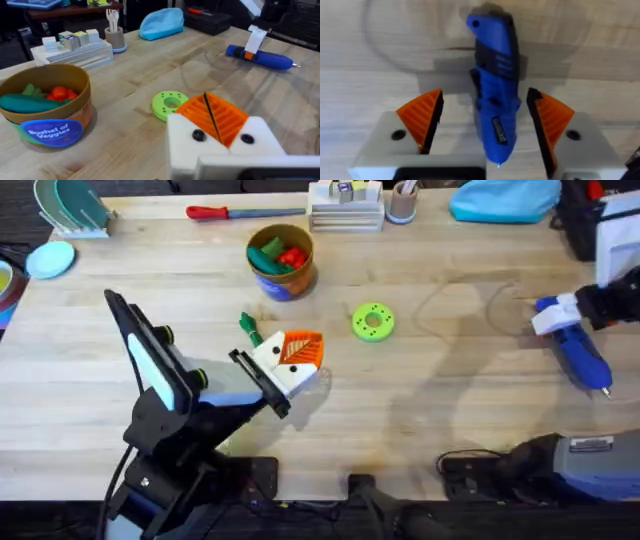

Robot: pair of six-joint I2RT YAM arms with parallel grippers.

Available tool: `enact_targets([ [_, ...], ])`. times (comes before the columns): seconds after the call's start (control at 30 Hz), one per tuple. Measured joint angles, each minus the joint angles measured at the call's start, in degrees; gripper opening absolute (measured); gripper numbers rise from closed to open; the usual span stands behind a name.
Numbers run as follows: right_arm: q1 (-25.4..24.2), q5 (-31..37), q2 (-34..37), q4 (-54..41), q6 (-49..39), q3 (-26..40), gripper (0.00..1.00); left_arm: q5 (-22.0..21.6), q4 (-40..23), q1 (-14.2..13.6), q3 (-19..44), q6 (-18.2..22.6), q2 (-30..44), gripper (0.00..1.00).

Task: Pick up the gripper from the table and insert it into the empty holder that is missing its gripper. Then pick up a screw, insert it into the mounting hole, and use the screwdriver to tighten it. Finally, clean up the table by picking up the vegetable and placing it into the bucket.

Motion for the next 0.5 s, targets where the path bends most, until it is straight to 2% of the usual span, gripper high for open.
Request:
enact_targets([
  [0.3,0.02,0.18,5.66,5.27,-2.95,-0.02,0.99,0.0,0.0,0.0,0.0,0.0,0.02,0.005],
  [0.43,0.04,-0.33,6.84,6.26,-3.28,-0.02,0.875,0.0,-0.01,0.0,0.0,0.0,0.02,0.005],
  [0.5,0.07,-0.63,6.86,6.64,-3.31,-0.02,0.743,0.0,0.01,0.0,0.0,0.0,0.0,0.005],
])
